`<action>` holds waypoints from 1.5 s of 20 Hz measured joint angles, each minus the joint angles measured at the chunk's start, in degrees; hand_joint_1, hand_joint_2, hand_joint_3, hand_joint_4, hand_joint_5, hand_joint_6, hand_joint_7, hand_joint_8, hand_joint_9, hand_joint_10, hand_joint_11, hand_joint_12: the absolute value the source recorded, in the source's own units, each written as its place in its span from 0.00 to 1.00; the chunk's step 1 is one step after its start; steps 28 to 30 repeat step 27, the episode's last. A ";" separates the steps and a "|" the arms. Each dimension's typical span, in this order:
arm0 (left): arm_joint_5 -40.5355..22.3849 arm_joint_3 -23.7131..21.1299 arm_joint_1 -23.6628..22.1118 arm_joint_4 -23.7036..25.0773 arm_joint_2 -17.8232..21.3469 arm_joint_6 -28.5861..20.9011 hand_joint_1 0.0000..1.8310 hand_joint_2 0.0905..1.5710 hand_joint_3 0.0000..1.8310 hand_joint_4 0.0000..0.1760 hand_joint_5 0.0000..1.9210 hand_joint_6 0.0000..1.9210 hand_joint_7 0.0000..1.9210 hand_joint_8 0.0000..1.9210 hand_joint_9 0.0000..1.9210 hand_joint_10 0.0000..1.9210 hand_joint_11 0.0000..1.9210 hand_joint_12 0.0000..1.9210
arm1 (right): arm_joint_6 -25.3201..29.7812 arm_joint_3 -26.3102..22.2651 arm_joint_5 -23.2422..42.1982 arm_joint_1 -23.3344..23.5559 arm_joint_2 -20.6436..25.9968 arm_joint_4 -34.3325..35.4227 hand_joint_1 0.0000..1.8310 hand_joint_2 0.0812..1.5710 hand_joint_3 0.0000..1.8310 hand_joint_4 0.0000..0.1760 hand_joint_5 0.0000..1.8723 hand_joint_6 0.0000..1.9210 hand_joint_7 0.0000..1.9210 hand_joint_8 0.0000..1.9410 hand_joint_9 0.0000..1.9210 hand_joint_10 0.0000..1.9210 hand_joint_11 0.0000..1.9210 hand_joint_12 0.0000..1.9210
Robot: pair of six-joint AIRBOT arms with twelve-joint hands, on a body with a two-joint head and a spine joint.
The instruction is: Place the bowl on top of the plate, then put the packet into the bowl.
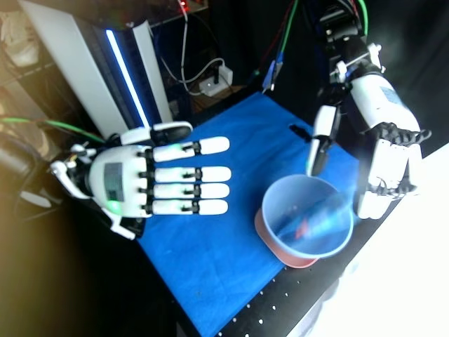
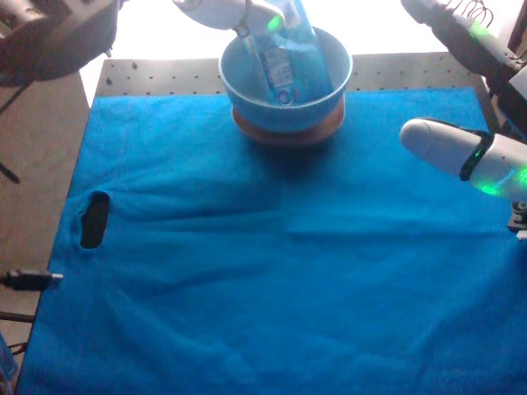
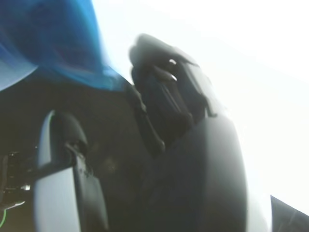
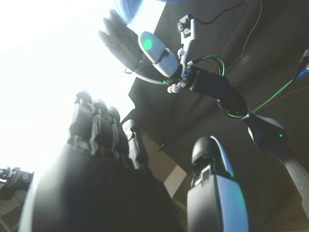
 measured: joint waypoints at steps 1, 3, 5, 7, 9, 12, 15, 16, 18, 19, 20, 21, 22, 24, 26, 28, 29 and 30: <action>0.04 -0.90 0.44 0.07 0.52 0.00 0.42 0.61 0.00 0.73 0.21 0.00 0.23 0.00 0.25 0.00 0.03 0.53 | 0.02 -0.04 -0.15 -0.17 0.00 0.11 0.27 0.73 0.00 0.79 0.00 0.00 0.00 0.00 0.00 0.00 0.00 0.00; -3.15 -4.20 2.12 -0.68 3.23 0.04 0.30 0.63 0.00 0.99 0.12 0.00 0.13 0.00 0.15 0.00 0.00 0.39 | 0.00 -0.15 -0.22 -0.24 0.11 0.28 0.28 0.73 0.00 0.97 0.00 0.00 0.00 0.00 0.00 0.00 0.00 0.00; -8.46 -7.37 4.83 -2.54 6.03 0.00 0.32 0.63 0.00 1.00 0.11 0.00 0.09 0.00 0.10 0.00 0.00 0.23 | 0.04 -0.46 -0.11 -0.66 0.70 0.33 0.27 0.73 0.00 0.91 0.00 0.00 0.00 0.00 0.00 0.00 0.00 0.00; -13.46 -10.67 9.01 -4.63 9.64 0.00 0.32 0.62 0.00 1.00 0.09 0.00 0.06 0.00 0.05 0.00 0.00 0.18 | 0.04 -0.92 -0.02 -1.70 1.51 0.66 0.28 0.72 0.00 0.88 0.00 0.00 0.00 0.00 0.00 0.00 0.00 0.00; -19.04 -15.17 14.88 -8.90 14.01 0.59 0.33 0.61 0.00 1.00 0.09 0.00 0.05 0.00 0.04 0.00 0.00 0.17 | 0.04 -1.42 -0.11 -2.91 2.60 0.66 0.28 0.71 0.00 0.87 0.00 0.00 0.00 0.00 0.00 0.00 0.00 0.00; -30.80 -22.93 28.94 -19.78 20.00 2.23 0.38 0.59 0.00 0.83 0.10 0.00 0.04 0.00 0.00 0.00 0.00 0.09 | 0.07 -2.08 -0.13 -4.11 4.52 1.31 0.28 0.70 0.00 0.94 0.00 0.00 0.00 0.00 0.00 0.00 0.00 0.00; -41.68 -30.49 42.29 -29.31 23.82 3.91 0.37 0.58 0.00 0.62 0.07 0.00 0.04 0.00 0.00 0.00 0.01 0.00 | 0.04 -4.76 0.87 -9.29 7.13 3.56 0.30 0.68 0.00 0.99 0.00 0.00 0.00 0.00 0.00 0.00 0.00 0.00; -44.83 -31.69 44.33 -30.56 24.41 3.96 0.34 0.57 0.00 0.42 0.04 0.00 0.02 0.00 0.01 0.00 0.02 0.01 | 0.04 -5.62 1.40 -11.19 7.78 5.29 0.29 0.68 0.00 1.00 0.00 0.00 0.00 0.00 0.00 0.00 0.00 0.00; -54.05 -35.17 48.54 -32.68 25.57 3.98 0.30 0.56 0.00 0.37 0.01 0.00 0.00 0.00 0.00 0.00 0.02 0.01 | 0.04 -8.98 6.25 -18.03 10.58 10.62 0.31 0.67 0.00 1.00 0.00 0.00 0.00 0.00 0.00 0.00 0.00 0.00; -57.09 -36.52 50.42 -33.42 25.83 3.89 0.31 0.54 0.00 0.36 0.01 0.00 0.00 0.00 0.00 0.00 0.03 0.01 | 0.04 -10.32 9.46 -21.18 11.67 13.62 0.31 0.66 0.00 1.00 0.00 0.00 0.00 0.00 0.00 0.00 0.00 0.00; -59.84 -37.77 52.59 -33.92 25.86 3.80 0.32 0.53 0.00 0.36 0.02 0.00 0.00 0.00 0.00 0.00 0.02 0.01 | 0.02 -11.96 12.46 -24.30 12.92 17.07 0.31 0.66 0.00 1.00 0.00 0.00 0.00 0.00 0.00 0.00 0.00 0.00; -62.05 -39.06 54.95 -34.45 25.86 3.67 0.31 0.54 0.00 0.32 0.01 0.00 0.00 0.00 0.00 0.00 0.03 0.02 | 0.00 -14.10 13.81 -25.88 14.36 20.41 0.29 0.66 0.00 1.00 0.00 0.00 0.00 0.00 0.00 0.00 0.00 0.00; -63.56 -40.02 57.00 -35.56 25.90 3.54 0.30 0.56 0.00 0.46 0.00 0.00 0.00 0.00 0.00 0.00 0.02 0.01 | 0.02 -14.36 14.60 -25.92 14.56 21.11 0.29 0.66 0.00 1.00 0.00 0.00 0.00 0.00 0.00 0.00 0.00 0.00; -66.66 -41.38 59.89 -37.00 26.58 1.86 0.28 0.59 0.01 0.72 0.00 0.00 0.00 0.00 0.00 0.00 0.02 0.01 | 0.04 -14.91 15.41 -25.81 14.73 17.51 0.26 0.66 0.00 1.00 0.00 0.00 0.00 0.00 0.00 0.00 0.00 0.00; -67.49 -41.42 58.99 -37.29 27.93 1.92 0.25 0.64 0.01 0.79 0.00 0.00 0.00 0.00 0.02 0.00 0.07 0.03 | 0.04 -15.04 15.15 -25.81 14.29 15.13 0.26 0.65 0.00 1.00 0.00 0.00 0.00 0.00 0.00 0.00 0.00 0.00; -67.84 -41.40 58.12 -37.09 28.50 2.21 0.24 0.64 0.00 0.43 0.00 0.00 0.00 0.00 0.02 0.00 0.08 0.04 | 0.02 -14.62 15.15 -25.75 14.29 14.75 0.25 0.66 0.00 1.00 0.00 0.00 0.00 0.00 0.00 0.00 0.00 0.00; -67.84 -41.40 58.12 -37.09 28.50 2.21 0.24 0.64 0.00 0.43 0.00 0.00 0.00 0.00 0.02 0.00 0.08 0.04 | 0.02 -14.62 15.15 -25.75 14.29 14.75 0.25 0.66 0.00 1.00 0.00 0.00 0.00 0.00 0.00 0.00 0.00 0.00; -67.84 -41.40 58.12 -37.09 28.50 2.21 0.24 0.64 0.00 0.43 0.00 0.00 0.00 0.00 0.02 0.00 0.08 0.04 | 0.02 -14.62 15.15 -25.75 14.29 14.75 0.25 0.66 0.00 1.00 0.00 0.00 0.00 0.00 0.00 0.00 0.00 0.00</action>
